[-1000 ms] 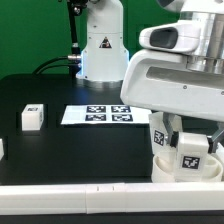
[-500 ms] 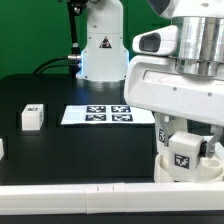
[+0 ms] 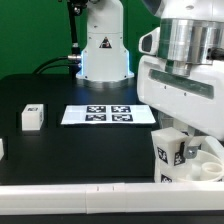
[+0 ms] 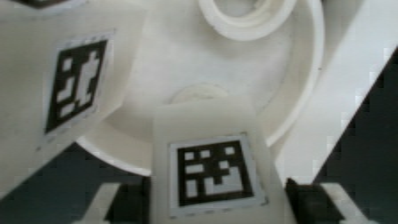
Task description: Assemble stool
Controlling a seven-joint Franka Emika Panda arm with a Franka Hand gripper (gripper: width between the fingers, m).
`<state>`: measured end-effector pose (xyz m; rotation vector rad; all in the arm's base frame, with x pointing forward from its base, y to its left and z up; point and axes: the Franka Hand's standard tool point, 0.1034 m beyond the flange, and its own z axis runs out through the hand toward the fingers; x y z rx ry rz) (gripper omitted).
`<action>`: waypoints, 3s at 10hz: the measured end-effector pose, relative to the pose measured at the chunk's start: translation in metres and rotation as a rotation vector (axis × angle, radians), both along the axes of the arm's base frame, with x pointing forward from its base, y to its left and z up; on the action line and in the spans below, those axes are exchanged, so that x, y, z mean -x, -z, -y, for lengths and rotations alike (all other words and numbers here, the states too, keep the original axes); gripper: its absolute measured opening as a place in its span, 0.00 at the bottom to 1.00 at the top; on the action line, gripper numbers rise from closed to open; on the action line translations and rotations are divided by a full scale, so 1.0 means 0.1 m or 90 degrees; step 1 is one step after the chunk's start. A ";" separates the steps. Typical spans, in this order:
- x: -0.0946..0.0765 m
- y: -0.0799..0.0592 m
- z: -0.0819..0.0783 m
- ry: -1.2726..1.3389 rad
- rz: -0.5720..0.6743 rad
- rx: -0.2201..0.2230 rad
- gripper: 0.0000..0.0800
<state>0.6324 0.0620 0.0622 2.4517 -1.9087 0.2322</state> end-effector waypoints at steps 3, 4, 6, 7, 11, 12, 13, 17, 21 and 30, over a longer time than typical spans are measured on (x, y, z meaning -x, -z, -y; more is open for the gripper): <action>0.04 0.00 0.01 0.061 0.003 0.006 0.44; 0.04 0.01 0.01 0.059 0.002 0.006 0.44; 0.03 -0.12 0.05 0.035 0.017 -0.010 0.72; 0.10 -0.29 0.09 0.026 0.028 -0.030 0.78; 0.20 -0.37 0.04 0.015 0.028 -0.034 0.81; 0.20 -0.37 0.03 0.014 0.028 -0.034 0.81; 0.20 -0.36 0.04 0.002 0.026 -0.032 0.81; 0.56 -0.46 0.32 -0.178 0.028 -0.023 0.81; 0.67 -0.46 0.37 -0.384 0.004 0.002 0.81; 1.26 -0.10 1.52 -0.870 -0.090 0.053 0.81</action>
Offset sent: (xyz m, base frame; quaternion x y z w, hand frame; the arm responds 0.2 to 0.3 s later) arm 0.0000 0.0000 0.0000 0.0000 0.0000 0.0000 1.0000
